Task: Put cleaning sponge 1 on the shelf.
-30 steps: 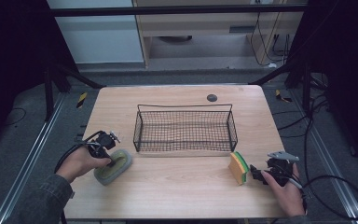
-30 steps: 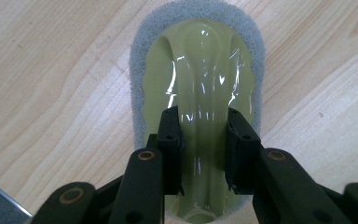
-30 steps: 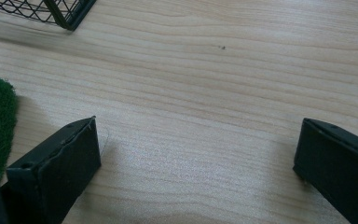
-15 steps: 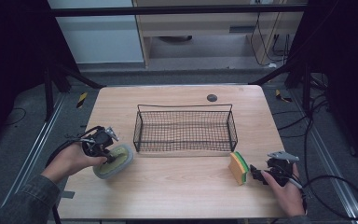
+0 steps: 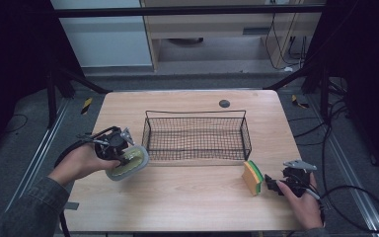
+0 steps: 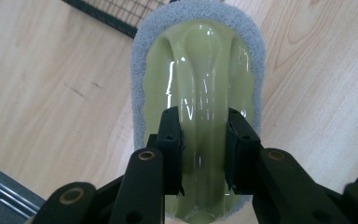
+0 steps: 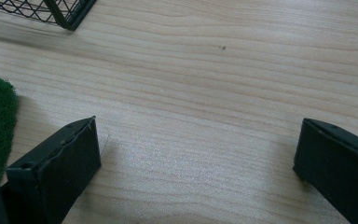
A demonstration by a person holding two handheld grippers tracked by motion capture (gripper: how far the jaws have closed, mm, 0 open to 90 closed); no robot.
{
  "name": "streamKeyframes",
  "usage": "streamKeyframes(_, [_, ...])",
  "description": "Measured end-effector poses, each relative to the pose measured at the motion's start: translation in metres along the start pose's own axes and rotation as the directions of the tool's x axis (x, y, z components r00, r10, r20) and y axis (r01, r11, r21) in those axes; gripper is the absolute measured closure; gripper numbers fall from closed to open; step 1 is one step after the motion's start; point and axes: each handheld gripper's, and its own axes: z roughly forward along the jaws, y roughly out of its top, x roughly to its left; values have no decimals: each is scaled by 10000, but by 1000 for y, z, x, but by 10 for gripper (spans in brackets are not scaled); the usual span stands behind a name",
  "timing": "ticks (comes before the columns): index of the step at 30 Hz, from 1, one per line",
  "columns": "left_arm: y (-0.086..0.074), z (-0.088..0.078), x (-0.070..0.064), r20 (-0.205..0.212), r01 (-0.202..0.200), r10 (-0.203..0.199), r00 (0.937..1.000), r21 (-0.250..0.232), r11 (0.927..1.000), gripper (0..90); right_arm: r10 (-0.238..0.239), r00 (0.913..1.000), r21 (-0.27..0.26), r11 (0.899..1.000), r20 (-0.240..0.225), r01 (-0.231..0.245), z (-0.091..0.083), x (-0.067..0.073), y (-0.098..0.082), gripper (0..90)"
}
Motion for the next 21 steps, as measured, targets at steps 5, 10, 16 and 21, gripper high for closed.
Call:
streamKeyframes(5, [16,-7,0,-186,-612,612,9979,12,9981,707,-31,10000,7,10000,10,31,0,0,0,5])
streamKeyframes(10, [29,-15,3,-339,-976,971,9947,-133,9951,707,-29,10000,7,10000,9,29,0,0,0,4])
streamKeyframes(16, [47,-22,7,-529,-1483,1471,9877,-212,9887,707,-10,10000,7,10000,36,10,0,0,0,5])
streamKeyframes(21, [60,-27,12,-651,-1835,1817,9812,-229,9828,707,22,10000,29,10000,42,-22,0,0,0,5])
